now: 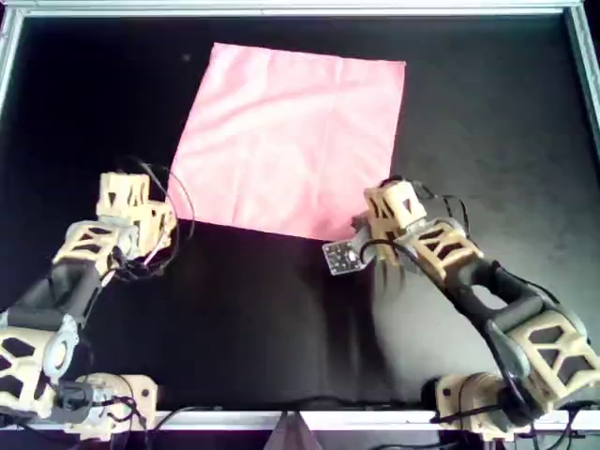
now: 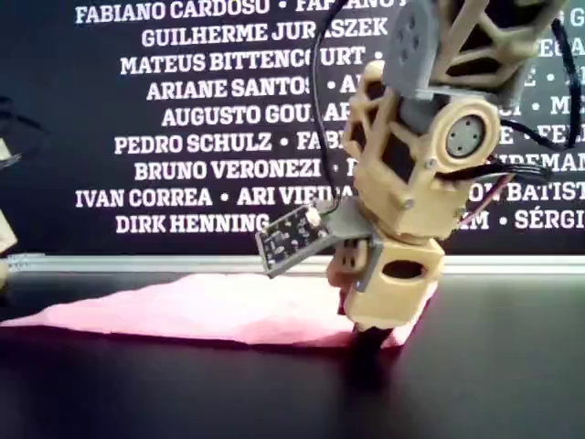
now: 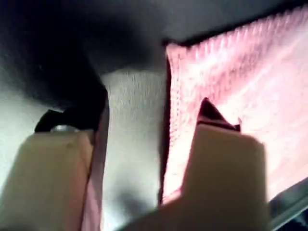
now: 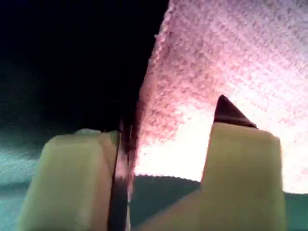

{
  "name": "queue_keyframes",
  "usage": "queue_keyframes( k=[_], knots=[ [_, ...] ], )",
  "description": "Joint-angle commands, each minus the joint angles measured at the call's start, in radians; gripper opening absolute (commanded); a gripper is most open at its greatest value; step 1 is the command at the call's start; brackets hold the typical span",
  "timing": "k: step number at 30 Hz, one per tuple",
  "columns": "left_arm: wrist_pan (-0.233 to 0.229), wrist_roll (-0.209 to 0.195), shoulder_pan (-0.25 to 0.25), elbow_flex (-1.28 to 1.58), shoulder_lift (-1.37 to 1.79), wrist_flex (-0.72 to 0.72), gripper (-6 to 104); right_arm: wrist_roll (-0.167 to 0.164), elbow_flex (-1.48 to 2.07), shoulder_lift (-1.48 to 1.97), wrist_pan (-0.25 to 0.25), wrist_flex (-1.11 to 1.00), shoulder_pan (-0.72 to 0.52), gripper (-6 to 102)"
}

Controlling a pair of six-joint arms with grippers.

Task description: Fold a cloth

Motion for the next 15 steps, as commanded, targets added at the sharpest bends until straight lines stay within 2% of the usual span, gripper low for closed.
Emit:
queue_keyframes(
  k=[1, 5, 7, 15],
  knots=[
    [-0.002, 0.006, -0.031, -0.037, -0.029, -0.012, 67, 0.005, -0.06, -0.018, 0.006, -0.037, 0.0, 72],
    [-0.003, 0.006, -0.032, -0.097, -0.141, -0.032, 67, 0.005, -0.08, -0.029, 0.006, -0.037, -0.002, 72],
    [-0.003, -0.006, -0.025, -0.147, -0.181, -0.034, 67, 0.005, -0.081, -0.031, 0.006, -0.037, -0.005, 72],
    [-0.003, 0.005, -0.034, -0.196, -0.229, -0.034, 67, 0.005, -0.097, -0.034, 0.006, -0.037, -0.011, 72]
  ],
)
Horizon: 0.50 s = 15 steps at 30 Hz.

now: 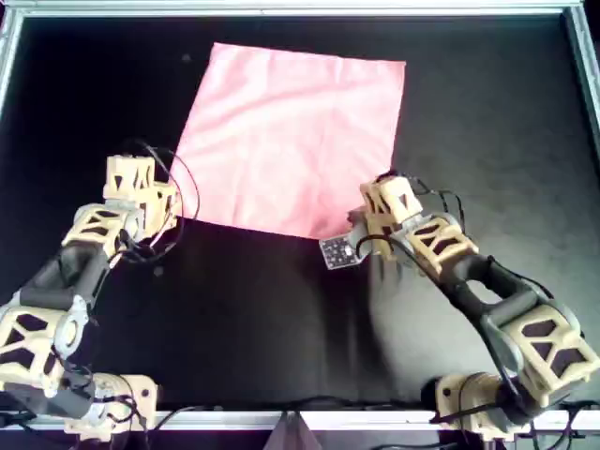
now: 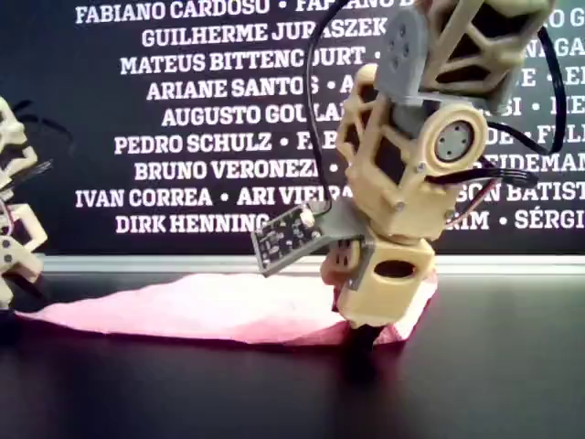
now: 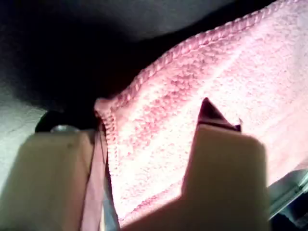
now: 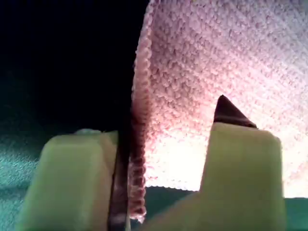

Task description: Fold a cloth

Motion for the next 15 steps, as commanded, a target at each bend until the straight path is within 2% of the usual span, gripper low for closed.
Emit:
queue_keyframes(
  k=[1, 15],
  knots=[
    [-0.008, 0.006, -0.031, -0.014, -0.009, -0.006, 67, 0.005, -0.061, -0.008, 0.006, -0.037, -0.012, 72],
    [-0.008, 0.006, -0.032, -0.017, -0.014, -0.009, 66, 0.005, -0.109, -0.044, 0.006, -0.037, -0.012, 71]
  ],
)
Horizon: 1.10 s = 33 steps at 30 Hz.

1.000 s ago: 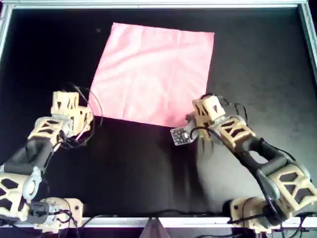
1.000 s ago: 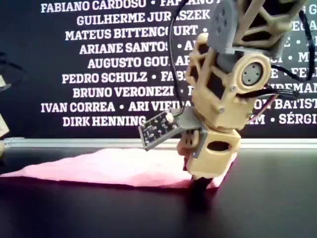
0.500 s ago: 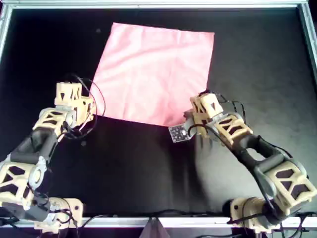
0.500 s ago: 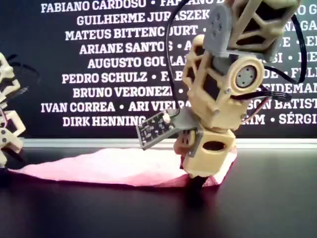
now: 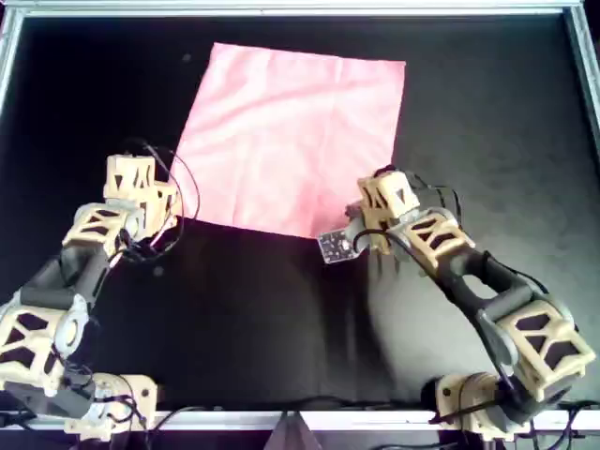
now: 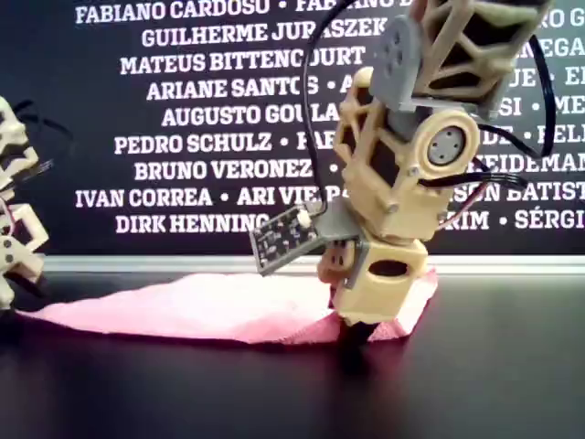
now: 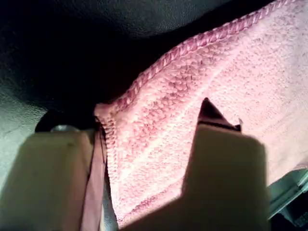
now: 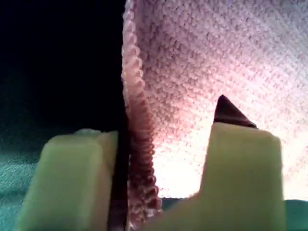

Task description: Fold a cloth

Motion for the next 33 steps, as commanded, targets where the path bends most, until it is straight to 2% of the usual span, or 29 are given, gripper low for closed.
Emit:
queue_keyframes(
  k=[1, 16, 22, 24, 26, 28, 30, 33],
  knots=[
    [-0.008, 0.006, -0.032, -0.014, -0.012, -0.009, 66, 0.005, -0.041, 0.005, 0.006, -0.037, -0.009, 70],
    [-0.008, 0.008, -0.035, -0.057, -0.052, -0.006, 65, 0.005, -0.017, 0.015, 0.008, -0.025, -0.017, 70],
    [-0.009, 0.009, -0.069, -0.055, -0.052, -0.005, 64, 0.006, -0.015, 0.017, 0.008, -0.02, -0.018, 69],
    [-0.009, 0.009, -0.069, -0.055, -0.044, -0.005, 59, 0.006, -0.015, 0.021, 0.009, -0.02, -0.018, 65],
    [-0.009, 0.009, -0.069, -0.055, -0.037, -0.005, 52, 0.006, -0.017, 0.028, 0.011, -0.02, -0.02, 56],
    [0.009, 0.0, -0.069, -0.057, -0.034, -0.005, 41, 0.006, -0.02, 0.031, 0.026, -0.021, -0.02, 45],
    [0.011, -0.005, -0.071, -0.06, -0.034, -0.006, 28, 0.006, -0.034, 0.031, 0.051, -0.021, -0.018, 34],
    [0.012, -0.006, -0.08, -0.061, -0.034, -0.006, 9, 0.006, -0.043, 0.029, 0.058, -0.021, -0.017, 19]
  ],
)
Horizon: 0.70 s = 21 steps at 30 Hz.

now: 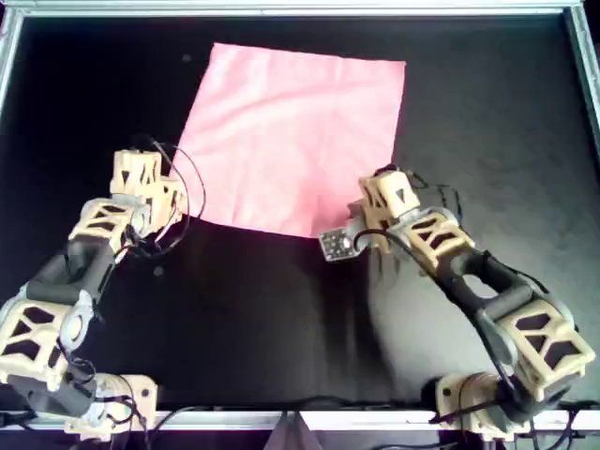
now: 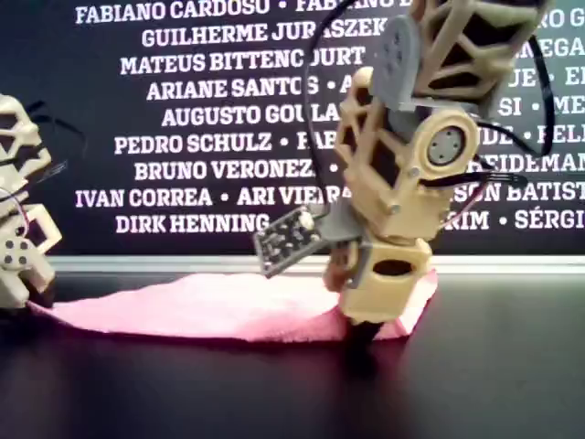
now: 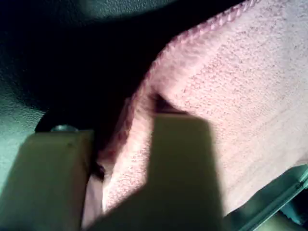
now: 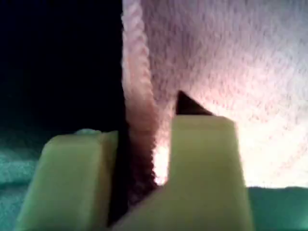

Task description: Fold a cloth

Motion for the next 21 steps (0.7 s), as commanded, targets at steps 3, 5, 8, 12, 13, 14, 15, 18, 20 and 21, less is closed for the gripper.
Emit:
queue_keyframes(
  k=[3, 5, 8, 12, 13, 14, 15, 18, 20, 21],
  knots=[
    [0.017, -0.006, -0.067, -0.003, 0.005, -0.005, -4, -0.002, -0.046, 0.015, 0.014, -0.021, -0.012, 4],
    [0.017, -0.008, -0.081, -0.003, 0.005, -0.005, -2, -0.002, -0.046, 0.011, 0.012, -0.023, -0.012, -3],
    [0.017, -0.006, -0.097, 0.012, 0.008, -0.003, -1, -0.003, -0.041, 0.015, 0.014, -0.023, -0.012, -2],
    [0.017, -0.008, -0.104, 0.018, 0.008, 0.0, -1, -0.017, -0.018, 0.031, 0.015, -0.021, -0.014, -1],
    [0.017, -0.008, -0.104, 0.018, 0.008, 0.0, -1, -0.017, -0.018, 0.031, 0.015, -0.021, -0.014, -1],
    [0.017, -0.008, -0.104, 0.018, 0.008, 0.011, -1, -0.017, -0.017, 0.031, 0.015, -0.021, -0.014, -1],
    [0.017, -0.008, -0.104, 0.02, 0.009, 0.012, -1, -0.017, -0.017, 0.032, 0.015, -0.021, -0.014, -1],
    [0.017, -0.006, -0.104, 0.021, 0.009, 0.014, -1, -0.018, -0.017, 0.035, 0.015, -0.02, -0.014, -1],
    [0.017, -0.006, -0.104, 0.035, 0.012, 0.015, -1, -0.018, -0.017, 0.035, 0.015, -0.02, -0.014, -1],
    [0.017, -0.005, -0.104, 0.051, 0.025, 0.015, -1, -0.02, -0.015, 0.035, 0.015, -0.02, -0.015, -1]
  ],
)
